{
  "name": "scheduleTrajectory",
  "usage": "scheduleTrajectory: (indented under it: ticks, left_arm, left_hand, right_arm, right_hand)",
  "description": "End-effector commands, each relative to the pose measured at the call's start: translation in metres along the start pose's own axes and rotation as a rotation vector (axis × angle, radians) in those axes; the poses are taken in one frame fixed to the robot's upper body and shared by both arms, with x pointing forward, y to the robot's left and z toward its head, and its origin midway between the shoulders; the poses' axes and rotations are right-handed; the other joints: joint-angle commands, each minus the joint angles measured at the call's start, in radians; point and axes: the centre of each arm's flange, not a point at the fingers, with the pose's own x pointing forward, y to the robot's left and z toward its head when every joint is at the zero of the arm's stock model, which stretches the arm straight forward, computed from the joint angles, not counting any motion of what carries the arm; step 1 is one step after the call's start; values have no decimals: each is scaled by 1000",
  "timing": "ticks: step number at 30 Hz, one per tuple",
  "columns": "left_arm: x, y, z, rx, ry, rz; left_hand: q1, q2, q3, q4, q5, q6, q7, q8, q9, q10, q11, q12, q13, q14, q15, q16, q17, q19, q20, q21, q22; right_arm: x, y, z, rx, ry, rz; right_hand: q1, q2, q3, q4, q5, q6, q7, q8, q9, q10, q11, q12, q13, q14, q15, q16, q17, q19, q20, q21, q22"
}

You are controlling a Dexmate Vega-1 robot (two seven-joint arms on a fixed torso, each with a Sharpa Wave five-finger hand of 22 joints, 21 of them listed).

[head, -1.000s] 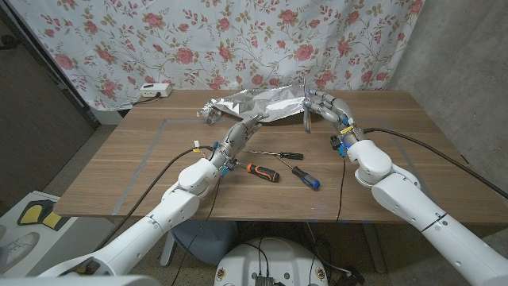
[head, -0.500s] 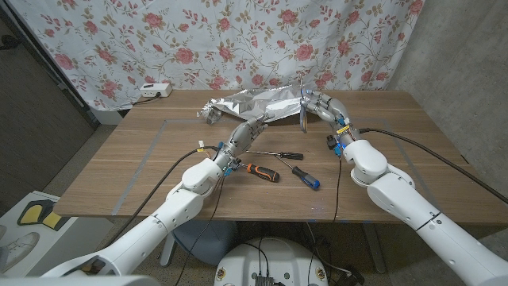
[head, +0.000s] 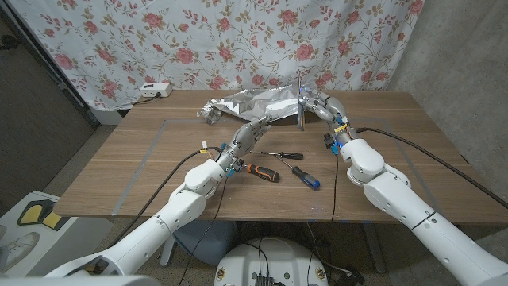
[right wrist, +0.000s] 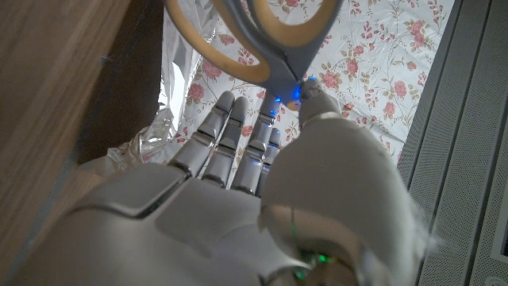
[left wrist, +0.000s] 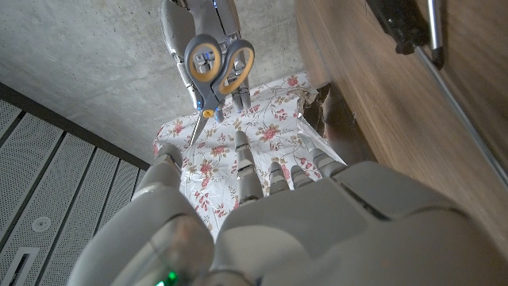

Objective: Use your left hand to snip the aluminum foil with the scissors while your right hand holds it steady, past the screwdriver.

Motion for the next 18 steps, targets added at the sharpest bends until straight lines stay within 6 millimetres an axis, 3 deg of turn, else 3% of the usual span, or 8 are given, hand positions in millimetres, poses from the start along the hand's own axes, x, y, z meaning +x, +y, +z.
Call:
scheduleTrajectory:
  ticks: [1,18]
  left_arm:
    - [4,-8,-2,0,5,-22]
    - [12,-15,-5,0,17,-41]
  left_hand:
    - [6,-10,-4,2,-1,1,7,-6,1,-5,-3,5,4,-9,-1,4,4,-3,-2,3,3]
    - [10,-18,-11,6,-2,14,22,-7,2,-2,-8,9,5,-10,-2,5,4,-3,-1,4,3]
  right_arm:
    - [0,6,-2,37,-5,9]
    - [-1,12,-2,80,2,21]
  right_hand:
    - [34,35,-3,2,4,8,1,8,2,72,-68,8,4,0,-187,6,4,-6,5,5,3]
    - [36,37,-9,4,5,11,-1,7,2,69,-68,9,1,0,-186,6,10,-14,5,10,5]
